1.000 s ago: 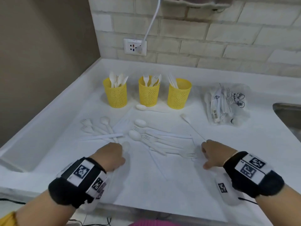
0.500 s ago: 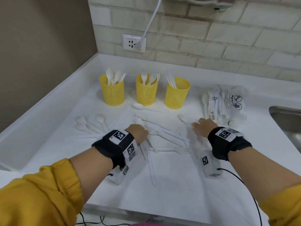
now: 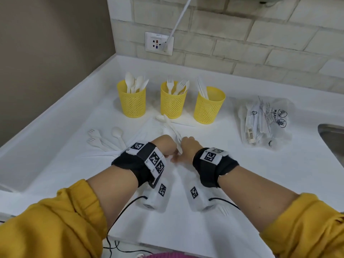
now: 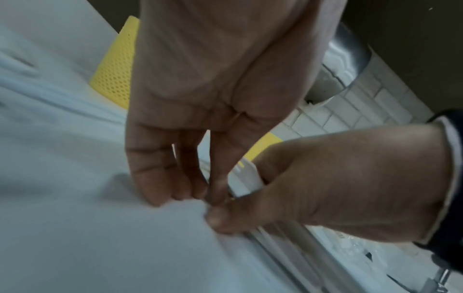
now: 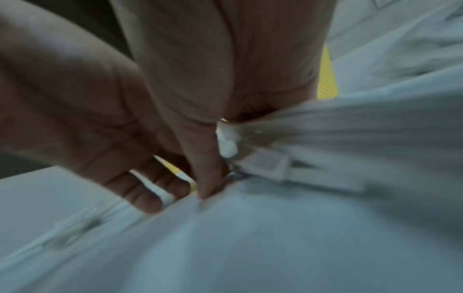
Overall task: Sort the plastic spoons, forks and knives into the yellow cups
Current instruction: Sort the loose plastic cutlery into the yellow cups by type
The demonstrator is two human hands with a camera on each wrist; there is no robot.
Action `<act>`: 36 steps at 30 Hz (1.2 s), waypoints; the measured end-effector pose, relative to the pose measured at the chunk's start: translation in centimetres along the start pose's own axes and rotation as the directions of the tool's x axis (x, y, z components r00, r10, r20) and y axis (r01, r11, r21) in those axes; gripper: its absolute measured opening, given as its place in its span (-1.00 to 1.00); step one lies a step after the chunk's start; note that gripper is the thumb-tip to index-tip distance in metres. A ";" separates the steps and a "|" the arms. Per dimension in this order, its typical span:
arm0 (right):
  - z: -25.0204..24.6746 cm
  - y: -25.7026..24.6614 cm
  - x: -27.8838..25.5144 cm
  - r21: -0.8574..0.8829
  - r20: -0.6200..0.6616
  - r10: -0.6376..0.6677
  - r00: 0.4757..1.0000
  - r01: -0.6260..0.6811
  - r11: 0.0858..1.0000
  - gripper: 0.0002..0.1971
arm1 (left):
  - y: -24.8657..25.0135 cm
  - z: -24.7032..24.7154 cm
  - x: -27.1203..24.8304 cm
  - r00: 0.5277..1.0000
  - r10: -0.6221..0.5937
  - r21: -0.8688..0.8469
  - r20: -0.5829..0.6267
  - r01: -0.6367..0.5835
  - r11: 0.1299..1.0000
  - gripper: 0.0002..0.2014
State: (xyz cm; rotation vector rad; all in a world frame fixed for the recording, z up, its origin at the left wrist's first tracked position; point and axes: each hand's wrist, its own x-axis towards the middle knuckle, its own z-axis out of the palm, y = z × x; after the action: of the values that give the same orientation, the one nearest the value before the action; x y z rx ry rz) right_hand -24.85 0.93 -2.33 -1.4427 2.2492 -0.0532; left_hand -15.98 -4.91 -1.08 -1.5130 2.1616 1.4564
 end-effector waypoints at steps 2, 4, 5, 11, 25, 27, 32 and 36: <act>-0.5 0.5 0.5 0.062 0.054 -0.038 0.998 0.035 0.997 -0.53 | -0.2 -0.7 -0.3 0.999 0.037 0.037 -0.020 -0.036 0.999 -0.71; -0.9 0.9 0.6 -0.021 0.075 -0.085 0.994 0.086 0.996 -0.81 | -0.5 -1.3 -0.4 0.999 0.033 0.039 -0.011 -0.032 0.999 -0.70; -1.0 1.0 0.7 -0.072 0.087 -0.096 0.992 0.102 0.992 -0.88 | -0.6 -1.5 -0.8 1.000 0.022 0.053 -0.005 -0.022 0.998 -0.70; -2.6 2.1 0.4 0.107 0.033 -0.174 0.984 0.170 0.980 -0.89 | -1.9 -2.5 -1.9 0.999 0.047 -0.091 0.003 -0.047 0.995 -0.74; -7.0 -1.5 -1.6 0.603 -0.302 -0.375 0.877 0.480 0.637 0.07 | 3.1 -1.9 -3.1 0.871 0.359 -0.832 -0.336 -0.453 0.321 -0.85; -7.0 -1.6 -1.4 0.610 -0.322 -0.396 0.860 0.509 0.608 0.08 | 3.3 -2.1 -2.7 0.874 0.330 -0.849 -0.358 -0.451 0.274 -0.84; -6.6 -0.8 -0.8 0.660 -0.367 -0.403 0.839 0.539 0.522 -0.03 | 3.7 -3.5 -1.8 0.862 0.281 -0.868 -0.422 -0.473 0.149 -0.77; -6.5 1.0 -0.6 0.771 -0.327 -0.333 0.884 0.454 0.448 -0.33 | 3.3 -4.7 -1.1 0.841 0.197 -0.842 -0.504 -0.529 0.105 -0.76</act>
State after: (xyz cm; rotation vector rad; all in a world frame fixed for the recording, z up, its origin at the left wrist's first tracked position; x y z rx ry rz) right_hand -28.11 0.49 3.36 -1.3342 1.4716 -1.2467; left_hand -16.19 -7.62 4.09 -1.3821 1.6833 3.5240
